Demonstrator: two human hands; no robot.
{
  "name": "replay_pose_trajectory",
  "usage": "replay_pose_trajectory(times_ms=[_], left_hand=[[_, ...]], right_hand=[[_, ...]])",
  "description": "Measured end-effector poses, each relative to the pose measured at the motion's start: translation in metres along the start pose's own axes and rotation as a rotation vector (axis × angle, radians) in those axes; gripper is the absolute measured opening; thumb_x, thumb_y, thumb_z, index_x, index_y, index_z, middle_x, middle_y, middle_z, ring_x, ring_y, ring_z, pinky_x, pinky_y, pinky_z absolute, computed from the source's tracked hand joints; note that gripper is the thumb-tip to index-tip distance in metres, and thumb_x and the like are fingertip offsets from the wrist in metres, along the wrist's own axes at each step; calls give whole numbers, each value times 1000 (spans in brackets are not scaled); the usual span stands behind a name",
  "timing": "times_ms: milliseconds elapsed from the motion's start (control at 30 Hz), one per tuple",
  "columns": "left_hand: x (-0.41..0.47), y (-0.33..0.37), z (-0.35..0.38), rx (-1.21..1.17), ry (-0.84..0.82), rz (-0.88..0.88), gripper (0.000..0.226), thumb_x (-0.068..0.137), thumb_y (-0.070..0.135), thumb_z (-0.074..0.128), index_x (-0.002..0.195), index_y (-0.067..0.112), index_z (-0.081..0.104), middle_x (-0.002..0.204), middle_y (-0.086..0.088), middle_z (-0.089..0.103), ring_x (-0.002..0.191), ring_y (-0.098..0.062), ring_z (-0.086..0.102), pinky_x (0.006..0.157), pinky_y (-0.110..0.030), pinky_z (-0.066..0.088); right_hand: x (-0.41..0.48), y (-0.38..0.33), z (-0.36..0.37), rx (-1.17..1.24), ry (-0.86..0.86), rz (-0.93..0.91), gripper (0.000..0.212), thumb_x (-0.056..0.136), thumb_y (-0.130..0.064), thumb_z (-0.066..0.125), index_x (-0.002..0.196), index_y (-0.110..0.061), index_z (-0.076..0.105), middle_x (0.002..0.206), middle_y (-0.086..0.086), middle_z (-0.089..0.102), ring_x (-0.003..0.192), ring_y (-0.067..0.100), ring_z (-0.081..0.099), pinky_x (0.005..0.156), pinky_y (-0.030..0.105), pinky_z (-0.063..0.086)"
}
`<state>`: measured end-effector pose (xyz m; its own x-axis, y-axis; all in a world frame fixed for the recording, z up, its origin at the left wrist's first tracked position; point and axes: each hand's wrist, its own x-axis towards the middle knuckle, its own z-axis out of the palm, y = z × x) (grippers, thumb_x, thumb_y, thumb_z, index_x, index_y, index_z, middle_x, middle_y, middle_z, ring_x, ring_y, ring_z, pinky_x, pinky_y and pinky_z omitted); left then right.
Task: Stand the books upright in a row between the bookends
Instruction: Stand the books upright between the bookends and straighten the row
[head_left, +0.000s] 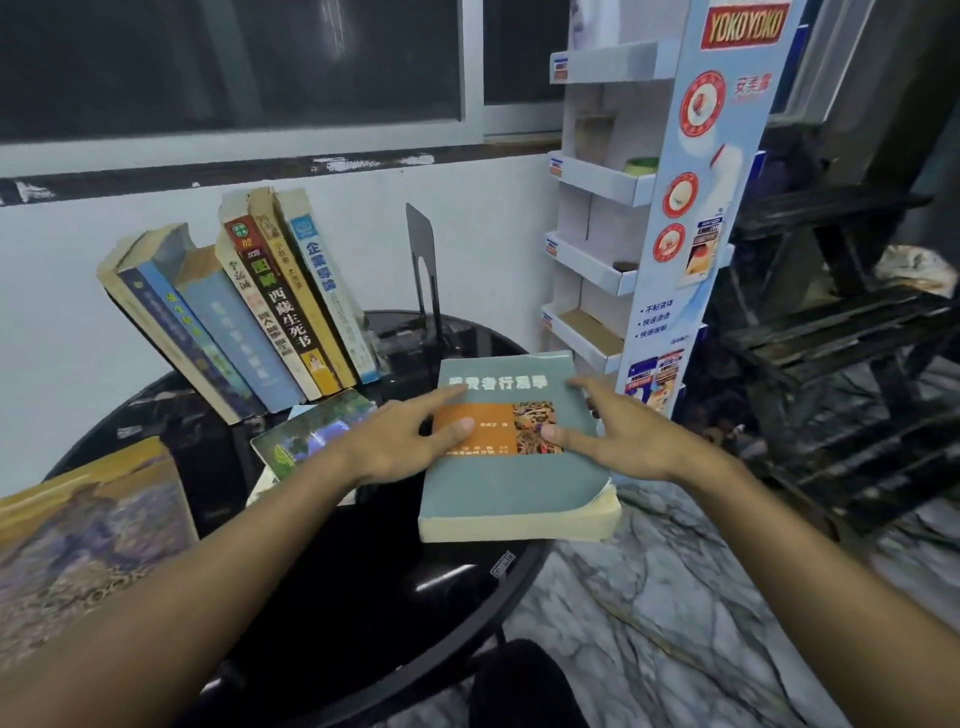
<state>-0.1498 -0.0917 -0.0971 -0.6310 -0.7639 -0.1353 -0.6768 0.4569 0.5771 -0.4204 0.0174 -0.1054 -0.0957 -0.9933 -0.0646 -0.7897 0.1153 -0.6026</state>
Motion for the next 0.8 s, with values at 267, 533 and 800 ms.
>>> replay_pose_trajectory(times_ms=[267, 533, 800], left_hand=[[6, -3, 11, -170, 37, 17, 79, 87, 57, 66, 156, 36, 33, 150, 9, 44, 131, -13, 50, 107, -29, 43], [1, 1, 19, -624, 134, 5, 73, 83, 23, 81, 148, 21, 49, 132, 5, 60, 115, -8, 61, 77, -14, 55], [-13, 3, 2, -920, 301, 119, 66, 84, -3, 75, 141, 23, 57, 129, 5, 62, 104, -20, 74, 81, -32, 62]], right_hand=[[-4, 0, 9, 121, 52, -59, 85, 83, -61, 67, 153, -28, 33, 129, -20, 53, 106, -5, 57, 78, 6, 44], [-7, -2, 12, 126, 200, -114, 86, 81, -50, 77, 154, -31, 35, 132, -15, 46, 105, -5, 53, 82, 6, 43], [5, 0, 2, 200, 324, -262, 88, 72, -55, 78, 151, -40, 42, 137, -14, 49, 121, 3, 51, 100, 20, 46]])
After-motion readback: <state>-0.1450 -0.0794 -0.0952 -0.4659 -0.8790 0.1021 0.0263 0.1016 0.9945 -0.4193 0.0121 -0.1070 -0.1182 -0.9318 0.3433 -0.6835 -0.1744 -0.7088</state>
